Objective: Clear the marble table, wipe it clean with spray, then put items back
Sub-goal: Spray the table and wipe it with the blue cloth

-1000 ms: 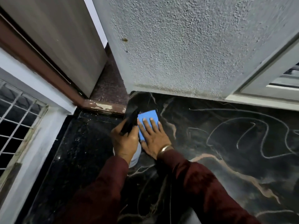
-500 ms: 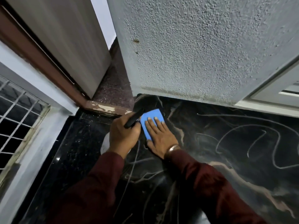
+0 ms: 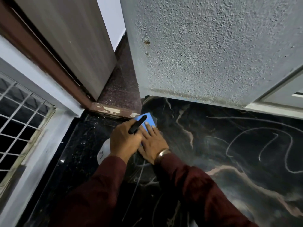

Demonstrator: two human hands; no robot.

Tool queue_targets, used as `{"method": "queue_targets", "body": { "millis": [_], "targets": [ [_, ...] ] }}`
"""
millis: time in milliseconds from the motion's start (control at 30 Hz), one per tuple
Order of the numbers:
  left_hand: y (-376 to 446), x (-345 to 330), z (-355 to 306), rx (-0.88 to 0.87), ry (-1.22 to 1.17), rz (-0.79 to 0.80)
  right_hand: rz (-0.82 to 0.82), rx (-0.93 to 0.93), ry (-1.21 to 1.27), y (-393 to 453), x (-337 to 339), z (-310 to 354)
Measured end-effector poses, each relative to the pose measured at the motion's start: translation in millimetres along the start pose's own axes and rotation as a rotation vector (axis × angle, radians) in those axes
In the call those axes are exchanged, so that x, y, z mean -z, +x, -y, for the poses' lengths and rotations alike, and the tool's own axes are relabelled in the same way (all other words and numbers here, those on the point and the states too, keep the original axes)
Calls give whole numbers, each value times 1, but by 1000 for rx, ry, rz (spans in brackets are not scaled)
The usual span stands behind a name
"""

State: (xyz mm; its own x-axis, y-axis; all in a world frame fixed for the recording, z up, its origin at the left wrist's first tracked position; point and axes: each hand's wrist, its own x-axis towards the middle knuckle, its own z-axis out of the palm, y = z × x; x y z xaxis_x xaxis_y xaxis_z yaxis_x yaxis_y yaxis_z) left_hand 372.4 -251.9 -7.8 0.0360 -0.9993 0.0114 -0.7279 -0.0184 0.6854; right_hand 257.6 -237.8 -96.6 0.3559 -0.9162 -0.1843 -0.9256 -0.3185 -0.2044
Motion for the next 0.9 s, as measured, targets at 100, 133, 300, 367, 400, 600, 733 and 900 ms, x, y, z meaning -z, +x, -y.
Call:
{"method": "queue_targets", "body": {
  "millis": [100, 133, 300, 367, 400, 600, 733, 900],
  "targets": [
    [2, -3, -5, -26, 55, -2, -56, -69, -43, -40, -1, -51],
    [1, -4, -8, -28, 62, 11, -87, -176, -56, -50, 2, -75],
    [-9, -9, -22, -68, 71, 81, -153, -681, 55, -104, 10, -161],
    [-13, -11, -25, -94, 90, 88, -209, -806, 85, -118, 6, -151],
    [-15, -13, -26, -105, 95, 91, -239, -821, 79, -120, 1, -133],
    [-18, -21, -40, -98, 99, 97, -185, -315, 108, -74, -15, -14],
    [-24, -27, -53, -103, 110, 95, -98, -299, 49, -42, 10, -84],
    [-36, -22, -56, -88, 110, 104, -209, -743, 89, -115, 11, -184]
  ]
}}
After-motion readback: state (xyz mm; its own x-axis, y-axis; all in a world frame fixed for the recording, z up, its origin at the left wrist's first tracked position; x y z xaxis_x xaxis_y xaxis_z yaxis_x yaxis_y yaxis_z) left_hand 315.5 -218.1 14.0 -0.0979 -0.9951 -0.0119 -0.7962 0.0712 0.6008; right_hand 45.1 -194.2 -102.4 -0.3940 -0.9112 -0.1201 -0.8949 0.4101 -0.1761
